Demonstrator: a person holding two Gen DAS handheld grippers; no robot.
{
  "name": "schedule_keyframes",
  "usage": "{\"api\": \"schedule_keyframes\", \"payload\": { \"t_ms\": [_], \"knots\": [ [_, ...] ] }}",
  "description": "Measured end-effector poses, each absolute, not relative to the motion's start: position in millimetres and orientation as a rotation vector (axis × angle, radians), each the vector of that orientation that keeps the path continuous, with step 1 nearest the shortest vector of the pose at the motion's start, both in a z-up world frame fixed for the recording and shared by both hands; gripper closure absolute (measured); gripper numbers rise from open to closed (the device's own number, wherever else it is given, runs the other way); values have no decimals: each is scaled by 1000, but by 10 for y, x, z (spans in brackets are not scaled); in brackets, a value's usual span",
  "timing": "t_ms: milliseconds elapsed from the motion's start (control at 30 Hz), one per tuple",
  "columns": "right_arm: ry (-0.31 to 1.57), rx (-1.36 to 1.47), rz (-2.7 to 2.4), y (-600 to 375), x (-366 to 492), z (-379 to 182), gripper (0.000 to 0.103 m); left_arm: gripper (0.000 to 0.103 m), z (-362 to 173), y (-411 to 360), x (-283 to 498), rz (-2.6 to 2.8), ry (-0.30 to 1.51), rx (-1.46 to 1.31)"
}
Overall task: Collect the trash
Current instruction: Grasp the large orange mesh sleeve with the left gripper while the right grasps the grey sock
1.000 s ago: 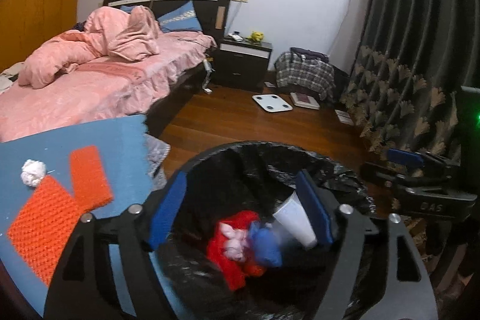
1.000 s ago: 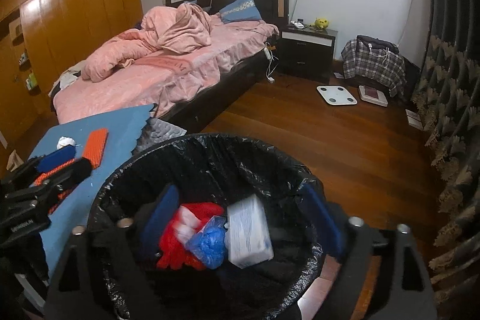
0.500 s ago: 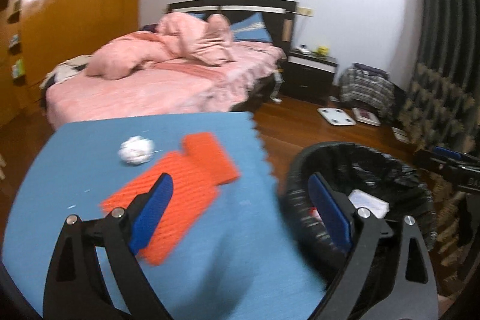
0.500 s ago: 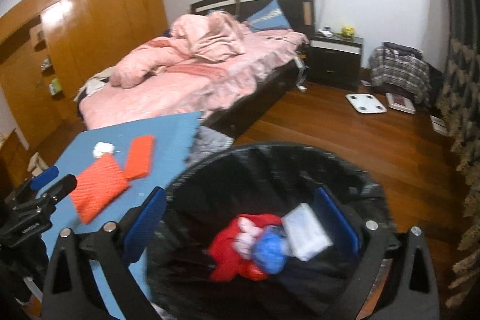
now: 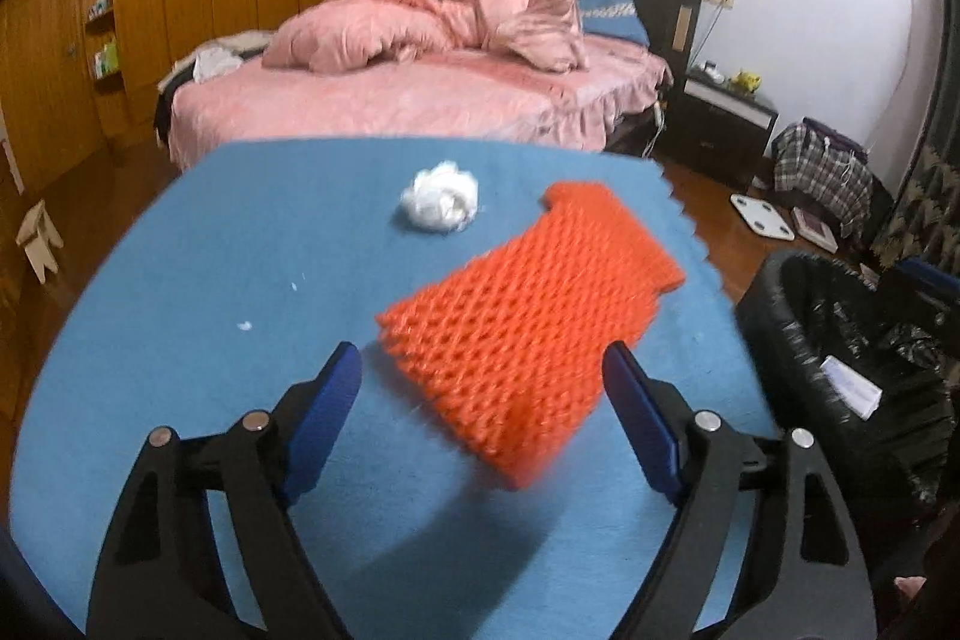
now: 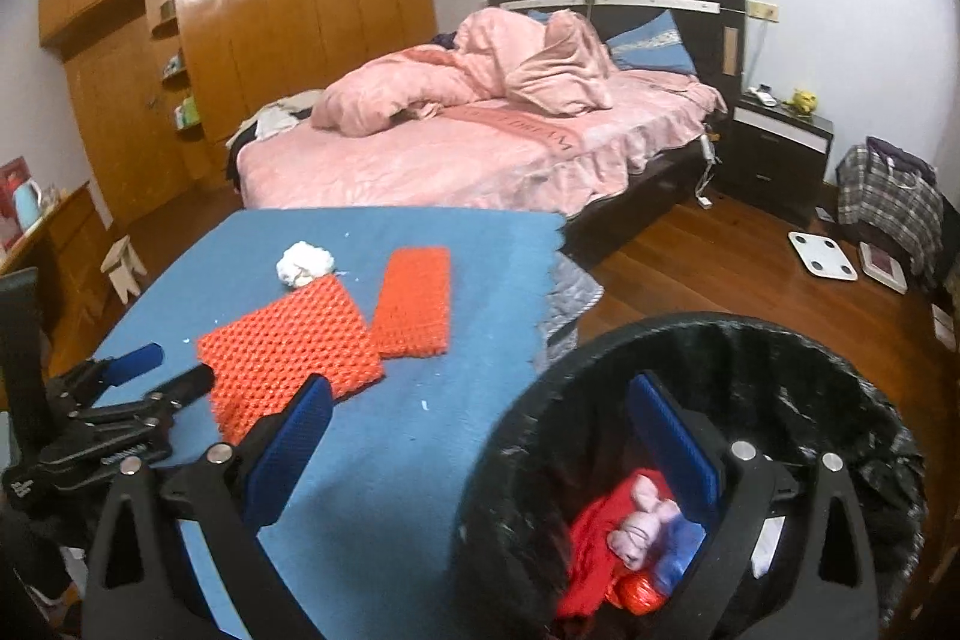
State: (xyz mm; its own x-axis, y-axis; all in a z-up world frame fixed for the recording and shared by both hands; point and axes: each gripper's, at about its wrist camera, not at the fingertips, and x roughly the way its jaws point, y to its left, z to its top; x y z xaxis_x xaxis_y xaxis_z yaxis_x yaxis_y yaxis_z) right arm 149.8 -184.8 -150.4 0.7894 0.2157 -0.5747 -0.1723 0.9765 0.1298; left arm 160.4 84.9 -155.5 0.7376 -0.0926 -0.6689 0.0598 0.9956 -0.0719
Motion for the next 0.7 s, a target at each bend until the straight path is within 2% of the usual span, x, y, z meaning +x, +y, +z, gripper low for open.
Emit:
{"api": "schedule_keyframes", "payload": {
  "t_ms": [233,267,400,467,500,533,700],
  "knots": [
    [664,55,232,-1652,1704,-1614,6,24,-1882,826,1894,-118,821,-82],
    [671,52,236,-1634,1737,-1632,6,28,-1902,810,1921,-125,826,-89],
    [684,49,241,-1591,1827,-1670,6,66,-1960,774,1973,-150,851,-113],
    [686,41,243,-1564,1848,-1679,6,75,-1946,763,1944,-156,840,-114],
    [686,37,243,-1552,1856,-1681,6,85,-1932,758,1932,-159,835,-113],
    [686,35,243,-1539,1866,-1677,6,88,-1910,753,1909,-165,827,-112],
    [669,30,253,-1486,1849,-1613,6,90,-1774,791,1799,-160,773,-130]
  ]
}}
